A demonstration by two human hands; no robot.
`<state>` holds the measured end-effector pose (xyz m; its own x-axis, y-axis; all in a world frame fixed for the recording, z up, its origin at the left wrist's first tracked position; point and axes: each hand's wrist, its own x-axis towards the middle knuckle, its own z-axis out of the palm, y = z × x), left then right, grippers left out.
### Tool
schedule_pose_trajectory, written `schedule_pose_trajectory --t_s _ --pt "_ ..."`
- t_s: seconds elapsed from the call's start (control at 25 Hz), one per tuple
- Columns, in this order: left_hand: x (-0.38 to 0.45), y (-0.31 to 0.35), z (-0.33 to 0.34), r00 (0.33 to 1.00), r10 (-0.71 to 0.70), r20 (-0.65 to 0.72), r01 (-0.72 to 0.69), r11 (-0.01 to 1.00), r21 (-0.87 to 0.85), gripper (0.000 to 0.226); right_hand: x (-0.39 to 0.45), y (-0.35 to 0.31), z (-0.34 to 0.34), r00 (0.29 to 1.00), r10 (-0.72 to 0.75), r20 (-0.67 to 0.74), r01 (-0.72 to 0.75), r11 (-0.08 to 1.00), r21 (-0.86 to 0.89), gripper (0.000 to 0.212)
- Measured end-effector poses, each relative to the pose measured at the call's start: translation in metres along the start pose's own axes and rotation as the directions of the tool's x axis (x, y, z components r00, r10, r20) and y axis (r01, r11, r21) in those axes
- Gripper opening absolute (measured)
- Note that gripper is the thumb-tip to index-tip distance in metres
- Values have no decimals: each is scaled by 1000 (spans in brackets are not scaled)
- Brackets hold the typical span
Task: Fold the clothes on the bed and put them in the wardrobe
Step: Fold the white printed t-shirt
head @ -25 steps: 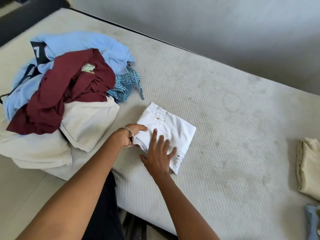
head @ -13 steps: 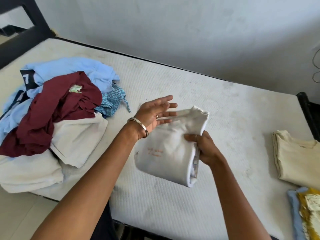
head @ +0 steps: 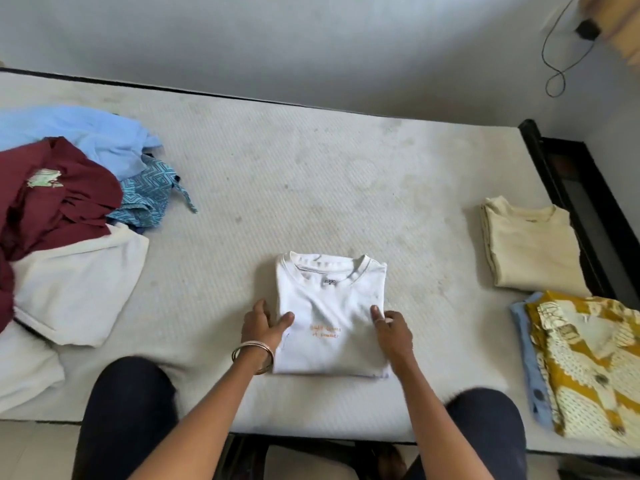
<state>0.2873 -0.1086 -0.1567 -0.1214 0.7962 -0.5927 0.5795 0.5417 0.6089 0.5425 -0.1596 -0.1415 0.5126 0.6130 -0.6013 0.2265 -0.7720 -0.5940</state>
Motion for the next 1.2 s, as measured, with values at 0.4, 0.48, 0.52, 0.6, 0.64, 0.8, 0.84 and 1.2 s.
schedule_pose_trajectory --t_s 0.4,0.48,0.52,0.6,0.64,0.8,0.84,1.2 --pt "1 34 -3 947 -106 303 255 819 -514 30 -7 -13 -3 948 -8 317 -161 850 502 29" --pt "-13 48 -2 933 -71 352 276 770 -576 23 -9 -13 -20 935 -44 353 -166 824 542 27" --pt "-21 55 0 930 -38 365 267 752 -603 23 -8 -13 -29 934 -62 353 -157 815 558 27" --pt "-31 72 10 918 16 396 256 738 -624 25 -11 -23 -53 940 -97 327 -109 824 557 29" --pt "-34 82 16 913 38 406 240 755 -610 27 -14 -26 -68 948 -97 304 -98 818 567 28" --pt "-45 154 56 879 210 429 61 842 -536 35 -17 -26 -152 967 -172 189 -14 704 710 30" --pt "-49 178 71 861 262 436 8 851 -526 32 -14 -23 -177 968 -199 154 21 676 736 32" --pt "-60 381 248 731 555 397 -258 763 -593 41 102 -39 -398 965 -192 -176 258 805 535 25"
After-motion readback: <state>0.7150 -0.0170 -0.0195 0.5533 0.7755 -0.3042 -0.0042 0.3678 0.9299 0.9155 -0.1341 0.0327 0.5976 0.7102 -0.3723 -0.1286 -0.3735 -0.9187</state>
